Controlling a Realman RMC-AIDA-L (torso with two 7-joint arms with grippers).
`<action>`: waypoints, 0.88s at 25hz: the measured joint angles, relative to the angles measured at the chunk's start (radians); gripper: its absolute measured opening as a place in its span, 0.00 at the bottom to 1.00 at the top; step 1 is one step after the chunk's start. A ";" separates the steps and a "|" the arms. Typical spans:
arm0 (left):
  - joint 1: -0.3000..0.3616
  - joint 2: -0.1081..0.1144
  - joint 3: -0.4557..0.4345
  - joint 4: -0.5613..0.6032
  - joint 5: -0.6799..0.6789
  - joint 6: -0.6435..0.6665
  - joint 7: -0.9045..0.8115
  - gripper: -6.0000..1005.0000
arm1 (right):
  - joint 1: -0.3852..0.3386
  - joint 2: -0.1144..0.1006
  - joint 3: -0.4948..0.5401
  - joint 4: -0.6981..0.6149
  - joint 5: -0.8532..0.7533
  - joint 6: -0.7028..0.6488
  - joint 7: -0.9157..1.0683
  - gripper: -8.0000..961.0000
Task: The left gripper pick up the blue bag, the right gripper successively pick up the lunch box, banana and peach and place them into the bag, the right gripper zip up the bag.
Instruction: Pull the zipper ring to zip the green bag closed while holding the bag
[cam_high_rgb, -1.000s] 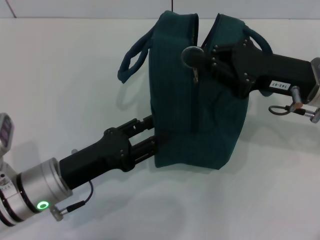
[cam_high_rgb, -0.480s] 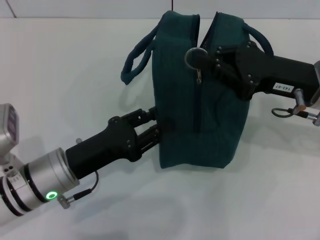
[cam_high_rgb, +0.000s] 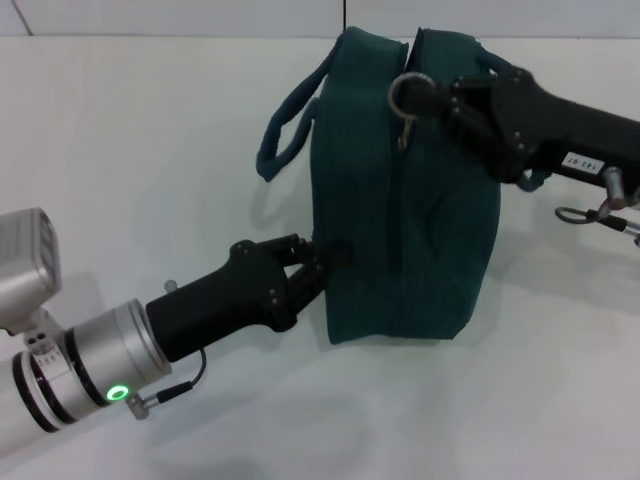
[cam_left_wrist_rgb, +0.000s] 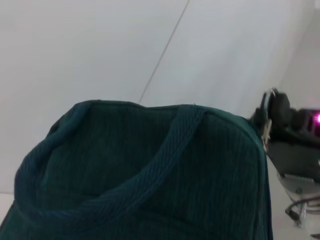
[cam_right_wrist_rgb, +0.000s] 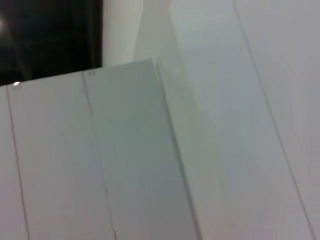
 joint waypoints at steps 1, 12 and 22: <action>0.000 -0.001 0.003 -0.004 0.000 -0.003 0.010 0.21 | -0.002 0.000 0.000 0.003 0.012 0.003 0.000 0.02; 0.007 -0.001 0.035 -0.055 -0.001 0.001 0.133 0.11 | -0.010 0.000 0.000 0.074 0.141 0.082 0.001 0.02; -0.003 -0.003 0.014 -0.057 -0.032 0.040 0.129 0.08 | -0.017 -0.001 -0.030 0.076 0.140 0.091 0.000 0.02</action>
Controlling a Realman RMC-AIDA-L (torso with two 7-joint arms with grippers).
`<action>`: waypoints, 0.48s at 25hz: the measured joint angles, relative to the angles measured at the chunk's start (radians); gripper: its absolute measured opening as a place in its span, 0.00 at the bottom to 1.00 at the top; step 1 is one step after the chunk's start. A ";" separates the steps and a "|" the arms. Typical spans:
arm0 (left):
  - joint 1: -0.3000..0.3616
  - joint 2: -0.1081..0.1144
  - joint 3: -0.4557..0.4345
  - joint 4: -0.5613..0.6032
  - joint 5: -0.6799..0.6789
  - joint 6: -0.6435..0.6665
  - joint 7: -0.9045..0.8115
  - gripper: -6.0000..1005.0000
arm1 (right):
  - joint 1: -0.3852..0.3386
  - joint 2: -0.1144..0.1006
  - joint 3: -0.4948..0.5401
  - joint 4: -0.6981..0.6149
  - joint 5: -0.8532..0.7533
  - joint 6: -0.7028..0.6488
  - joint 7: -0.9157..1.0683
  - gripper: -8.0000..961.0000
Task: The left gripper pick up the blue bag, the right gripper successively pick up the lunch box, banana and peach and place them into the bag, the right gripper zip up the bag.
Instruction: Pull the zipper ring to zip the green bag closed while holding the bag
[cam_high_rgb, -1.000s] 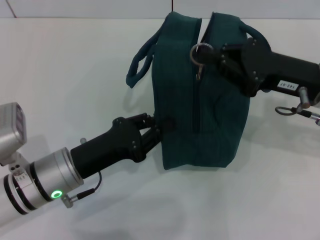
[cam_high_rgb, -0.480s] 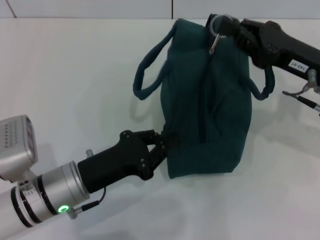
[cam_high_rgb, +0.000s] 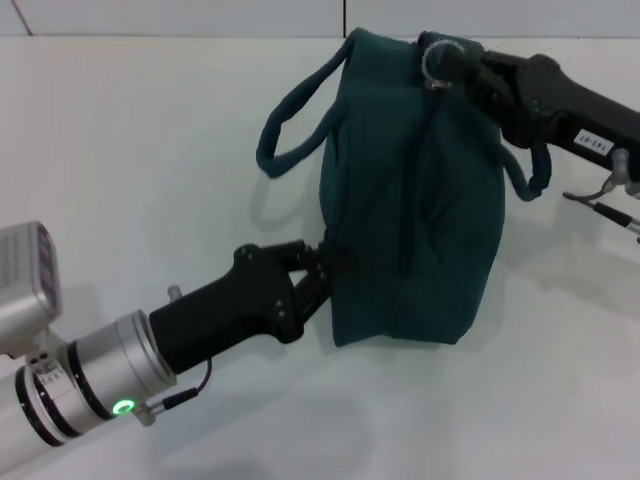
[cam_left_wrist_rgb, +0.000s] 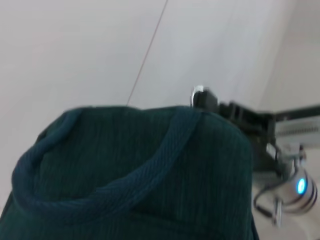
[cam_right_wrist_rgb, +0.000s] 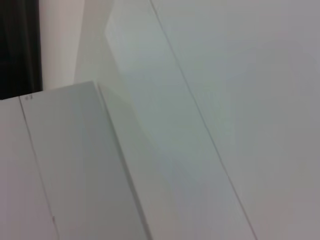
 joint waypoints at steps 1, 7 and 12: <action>-0.004 0.000 0.000 -0.003 -0.009 0.015 0.000 0.08 | 0.000 0.000 -0.006 0.000 0.000 0.000 0.000 0.02; -0.036 0.000 -0.001 -0.011 -0.042 0.046 -0.001 0.19 | 0.000 -0.001 -0.019 -0.001 -0.001 0.001 -0.001 0.02; -0.073 0.000 -0.002 -0.029 -0.057 0.051 -0.001 0.37 | 0.001 -0.001 -0.021 -0.002 -0.002 -0.004 -0.013 0.02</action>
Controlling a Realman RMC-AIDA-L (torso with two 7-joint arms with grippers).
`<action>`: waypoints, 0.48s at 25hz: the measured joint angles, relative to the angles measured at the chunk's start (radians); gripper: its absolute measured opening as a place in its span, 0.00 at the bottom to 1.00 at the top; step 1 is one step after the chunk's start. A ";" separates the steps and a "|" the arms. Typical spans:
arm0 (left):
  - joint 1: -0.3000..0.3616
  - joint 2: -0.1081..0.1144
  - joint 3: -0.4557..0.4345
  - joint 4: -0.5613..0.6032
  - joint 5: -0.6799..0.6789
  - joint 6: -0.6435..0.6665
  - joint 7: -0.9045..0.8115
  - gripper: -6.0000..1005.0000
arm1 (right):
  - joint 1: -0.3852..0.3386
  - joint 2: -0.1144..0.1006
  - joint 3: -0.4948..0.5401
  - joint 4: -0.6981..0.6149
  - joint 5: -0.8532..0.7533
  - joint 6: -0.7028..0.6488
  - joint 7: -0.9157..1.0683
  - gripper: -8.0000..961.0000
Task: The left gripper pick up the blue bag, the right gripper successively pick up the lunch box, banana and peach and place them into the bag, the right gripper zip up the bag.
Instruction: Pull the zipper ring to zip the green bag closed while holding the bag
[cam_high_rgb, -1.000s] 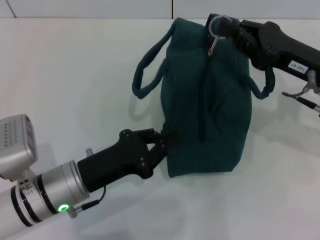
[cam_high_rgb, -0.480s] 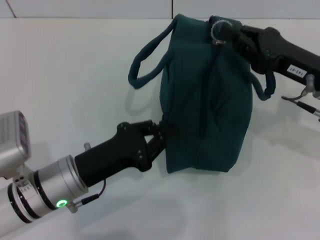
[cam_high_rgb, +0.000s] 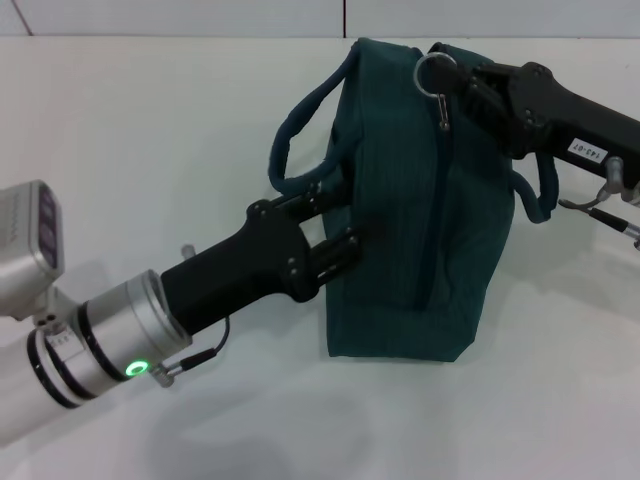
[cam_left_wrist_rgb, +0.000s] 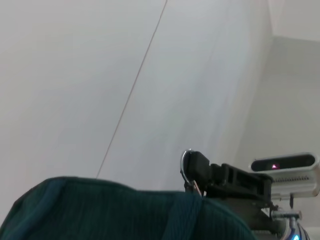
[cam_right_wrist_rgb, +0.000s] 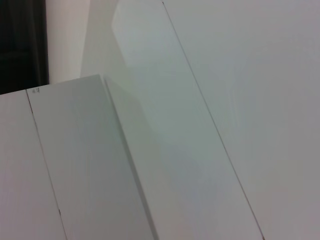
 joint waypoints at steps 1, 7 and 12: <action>-0.006 0.000 -0.001 -0.002 -0.002 0.001 -0.002 0.41 | 0.000 0.000 0.000 0.000 0.000 0.000 -0.001 0.02; -0.031 0.000 0.004 -0.005 0.002 -0.002 0.002 0.48 | -0.002 0.000 0.000 0.001 0.000 0.003 -0.009 0.02; -0.037 0.000 0.009 -0.006 0.013 -0.022 0.027 0.42 | -0.014 -0.001 0.005 0.002 0.004 0.004 -0.010 0.02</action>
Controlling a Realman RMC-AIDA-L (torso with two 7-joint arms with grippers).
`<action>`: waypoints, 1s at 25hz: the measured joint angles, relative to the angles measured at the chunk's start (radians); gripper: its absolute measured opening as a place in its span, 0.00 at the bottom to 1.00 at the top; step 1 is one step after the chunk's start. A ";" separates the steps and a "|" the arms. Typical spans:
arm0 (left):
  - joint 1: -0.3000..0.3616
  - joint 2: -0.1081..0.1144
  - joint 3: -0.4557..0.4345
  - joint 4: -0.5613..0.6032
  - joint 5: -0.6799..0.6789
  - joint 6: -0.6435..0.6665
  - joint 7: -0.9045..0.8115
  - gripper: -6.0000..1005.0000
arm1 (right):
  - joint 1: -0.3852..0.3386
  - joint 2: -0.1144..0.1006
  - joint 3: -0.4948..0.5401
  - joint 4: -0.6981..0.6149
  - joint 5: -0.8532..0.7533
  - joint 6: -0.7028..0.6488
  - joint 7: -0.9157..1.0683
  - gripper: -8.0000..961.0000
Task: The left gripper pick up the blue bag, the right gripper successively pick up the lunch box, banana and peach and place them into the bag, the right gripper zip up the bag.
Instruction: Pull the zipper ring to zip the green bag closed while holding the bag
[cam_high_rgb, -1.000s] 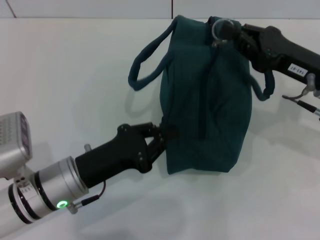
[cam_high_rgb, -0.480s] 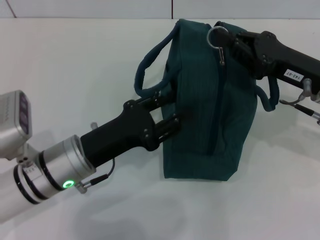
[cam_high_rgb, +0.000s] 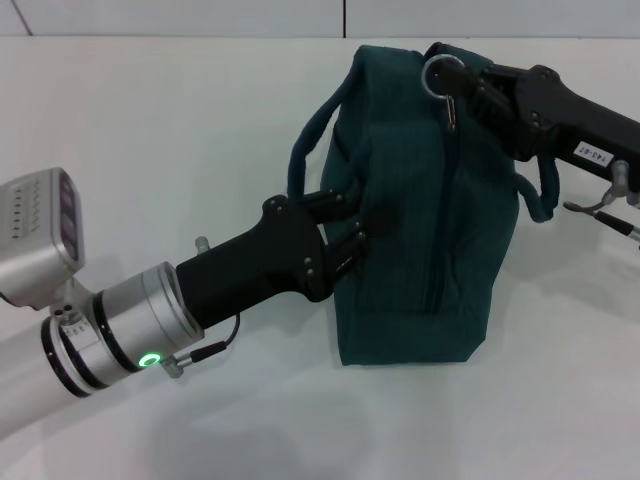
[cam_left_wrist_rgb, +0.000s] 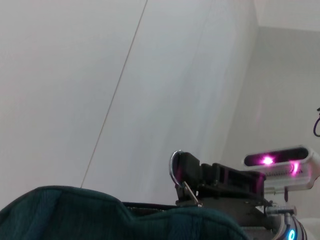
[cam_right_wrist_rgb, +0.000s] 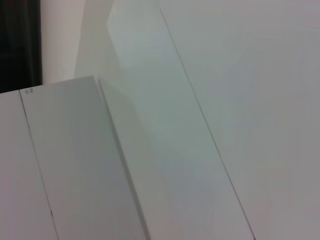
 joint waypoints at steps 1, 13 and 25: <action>0.001 0.000 0.000 0.000 0.000 -0.002 0.000 0.38 | 0.000 0.000 0.001 0.000 0.000 0.000 0.000 0.02; 0.034 0.000 0.000 0.002 0.050 0.002 0.052 0.17 | -0.010 -0.002 0.060 -0.001 0.014 0.089 -0.029 0.02; 0.124 0.011 -0.001 0.085 0.073 0.119 0.131 0.07 | -0.029 0.001 0.053 0.002 0.041 0.092 -0.116 0.02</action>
